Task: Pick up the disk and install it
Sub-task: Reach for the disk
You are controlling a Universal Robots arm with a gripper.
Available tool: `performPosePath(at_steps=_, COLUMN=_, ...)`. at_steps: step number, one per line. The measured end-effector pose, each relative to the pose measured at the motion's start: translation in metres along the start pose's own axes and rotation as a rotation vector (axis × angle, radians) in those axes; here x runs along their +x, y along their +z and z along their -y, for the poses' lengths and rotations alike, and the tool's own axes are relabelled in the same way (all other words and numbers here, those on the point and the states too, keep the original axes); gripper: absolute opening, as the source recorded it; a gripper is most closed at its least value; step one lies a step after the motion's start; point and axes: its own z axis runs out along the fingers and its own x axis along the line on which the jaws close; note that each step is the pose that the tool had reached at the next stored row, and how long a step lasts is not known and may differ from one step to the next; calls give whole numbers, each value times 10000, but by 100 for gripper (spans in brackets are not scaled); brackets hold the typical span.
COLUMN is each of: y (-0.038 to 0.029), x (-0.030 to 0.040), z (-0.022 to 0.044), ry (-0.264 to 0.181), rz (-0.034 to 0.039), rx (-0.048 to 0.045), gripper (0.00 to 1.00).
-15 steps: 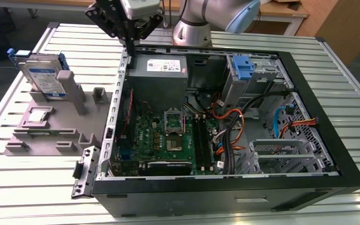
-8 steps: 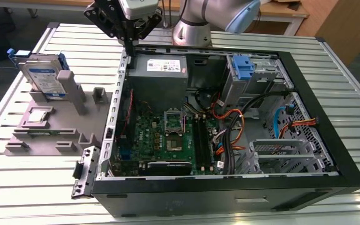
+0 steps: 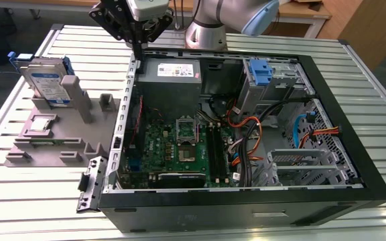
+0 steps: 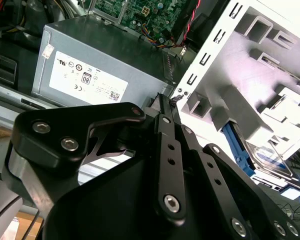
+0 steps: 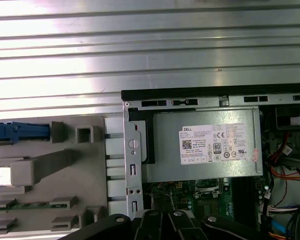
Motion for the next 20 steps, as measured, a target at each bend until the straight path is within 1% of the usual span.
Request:
performPosePath(at_steps=5, y=-1, x=30, z=2, ry=1, rz=0, rx=0, gripper=10)
performPosePath(at_steps=11, y=0, x=46, z=-43, ry=0, rz=-1, rx=1, gripper=10)
performPosePath(at_steps=17, y=-1, x=111, z=-47, ry=1, rz=0, rx=0, gripper=10)
performPosePath(at_steps=20, y=0, x=120, z=-47, ry=-1, rz=0, rx=0, gripper=10)
